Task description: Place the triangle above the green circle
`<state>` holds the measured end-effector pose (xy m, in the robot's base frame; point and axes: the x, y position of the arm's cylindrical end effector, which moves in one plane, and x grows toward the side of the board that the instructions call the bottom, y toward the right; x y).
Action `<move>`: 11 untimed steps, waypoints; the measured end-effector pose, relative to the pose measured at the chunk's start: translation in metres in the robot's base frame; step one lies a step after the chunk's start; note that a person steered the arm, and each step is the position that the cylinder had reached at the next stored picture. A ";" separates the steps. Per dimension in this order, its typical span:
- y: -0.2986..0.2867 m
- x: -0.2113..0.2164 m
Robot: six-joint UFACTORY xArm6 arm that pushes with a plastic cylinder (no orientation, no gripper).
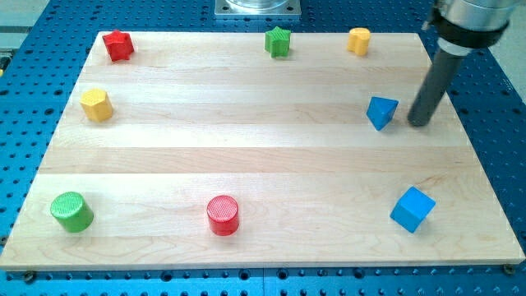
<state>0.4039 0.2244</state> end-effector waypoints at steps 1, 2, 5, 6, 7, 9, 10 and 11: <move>-0.060 -0.004; -0.151 -0.001; -0.232 0.019; -0.276 0.018; -0.348 0.034; -0.386 0.055; -0.387 0.088; -0.402 0.091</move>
